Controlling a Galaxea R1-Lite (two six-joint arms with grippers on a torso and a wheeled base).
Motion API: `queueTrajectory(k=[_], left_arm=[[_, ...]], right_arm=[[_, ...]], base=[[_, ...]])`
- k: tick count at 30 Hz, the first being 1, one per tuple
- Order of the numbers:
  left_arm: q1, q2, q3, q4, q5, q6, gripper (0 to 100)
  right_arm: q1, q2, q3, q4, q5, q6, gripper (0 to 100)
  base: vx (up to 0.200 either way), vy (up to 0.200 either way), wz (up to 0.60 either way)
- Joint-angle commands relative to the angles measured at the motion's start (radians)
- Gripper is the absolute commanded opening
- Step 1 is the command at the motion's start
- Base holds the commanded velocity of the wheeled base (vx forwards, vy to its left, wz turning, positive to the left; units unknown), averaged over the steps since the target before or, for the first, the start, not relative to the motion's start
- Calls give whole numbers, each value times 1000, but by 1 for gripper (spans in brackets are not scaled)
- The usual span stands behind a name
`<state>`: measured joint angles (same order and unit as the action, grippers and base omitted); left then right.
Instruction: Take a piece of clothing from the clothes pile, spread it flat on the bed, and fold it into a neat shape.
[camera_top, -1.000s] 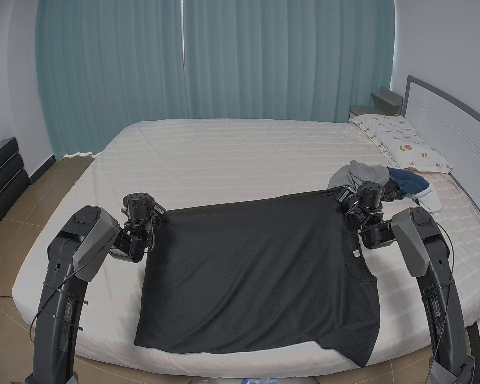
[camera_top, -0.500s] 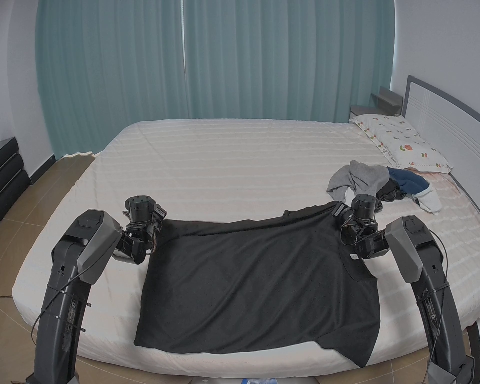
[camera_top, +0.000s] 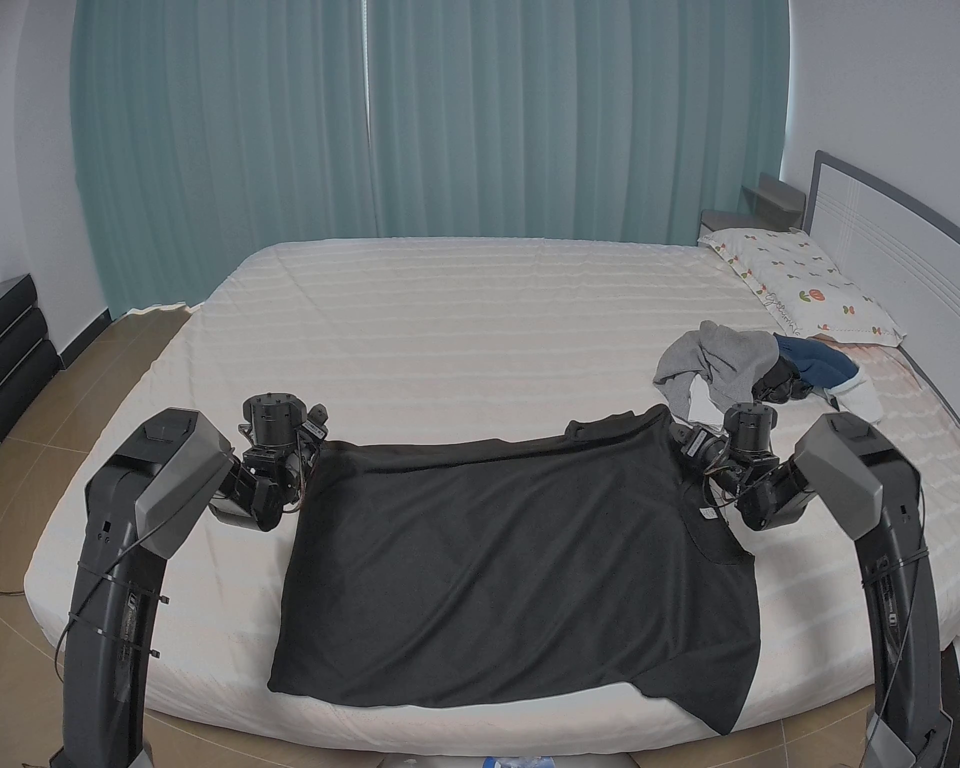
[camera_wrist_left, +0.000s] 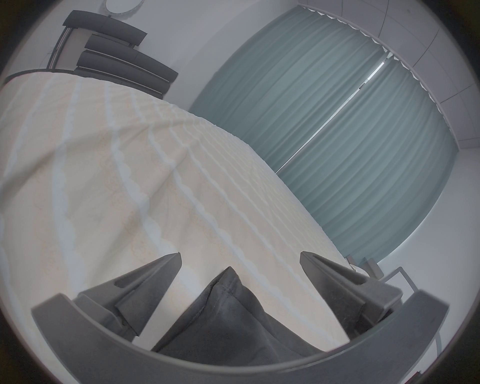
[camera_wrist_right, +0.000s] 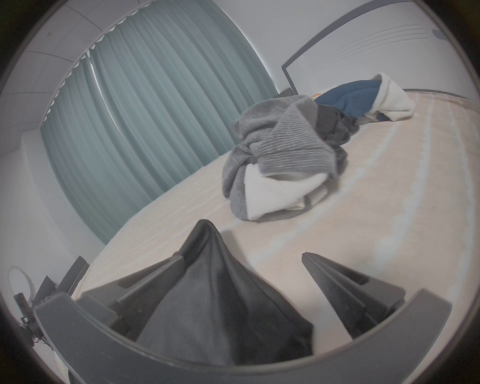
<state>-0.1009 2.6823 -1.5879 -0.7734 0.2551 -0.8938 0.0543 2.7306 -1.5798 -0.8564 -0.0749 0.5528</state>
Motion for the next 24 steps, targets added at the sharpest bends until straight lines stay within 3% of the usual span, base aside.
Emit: queueTrajectory(k=[1,3,4,8,9,11,13,16,21,24], left_arm=[[16,-274,244,-1,-17,-30,100],[16,-291,264,-1,-22,-28,100],[15,-371,373,-9,-36,-25,100],[7,-467,520,-10,-91,-31,100],[-8,-522,651,-14,-129,-33,100],[-26,-553,746,-20,-137,-39,100],[-30,-555,752,-21,-137,-39,100],[-88,-587,954,-122,-140,-76,100],[-137,-613,1131,-204,-143,-79,100],[-143,-610,1214,-239,-154,-103,100]], right_arm=[[-60,-436,509,-50,119,15,100],[-59,-462,546,-50,127,21,100],[-50,-562,690,-47,161,55,100],[-40,-644,831,-49,193,68,100],[-33,-695,931,-50,199,70,100],[-33,-729,1000,-53,198,75,100],[-33,-732,1005,-53,198,75,100],[-17,-801,1144,-52,191,82,100],[9,-852,1250,-52,198,87,100],[32,-859,1294,-50,216,76,100]], base=[[0,0,0],[0,0,0],[0,0,0],[0,0,0],[0,0,0],[0,0,0],[0,0,0],[0,0,0],[0,0,0],[-200,0,0]])
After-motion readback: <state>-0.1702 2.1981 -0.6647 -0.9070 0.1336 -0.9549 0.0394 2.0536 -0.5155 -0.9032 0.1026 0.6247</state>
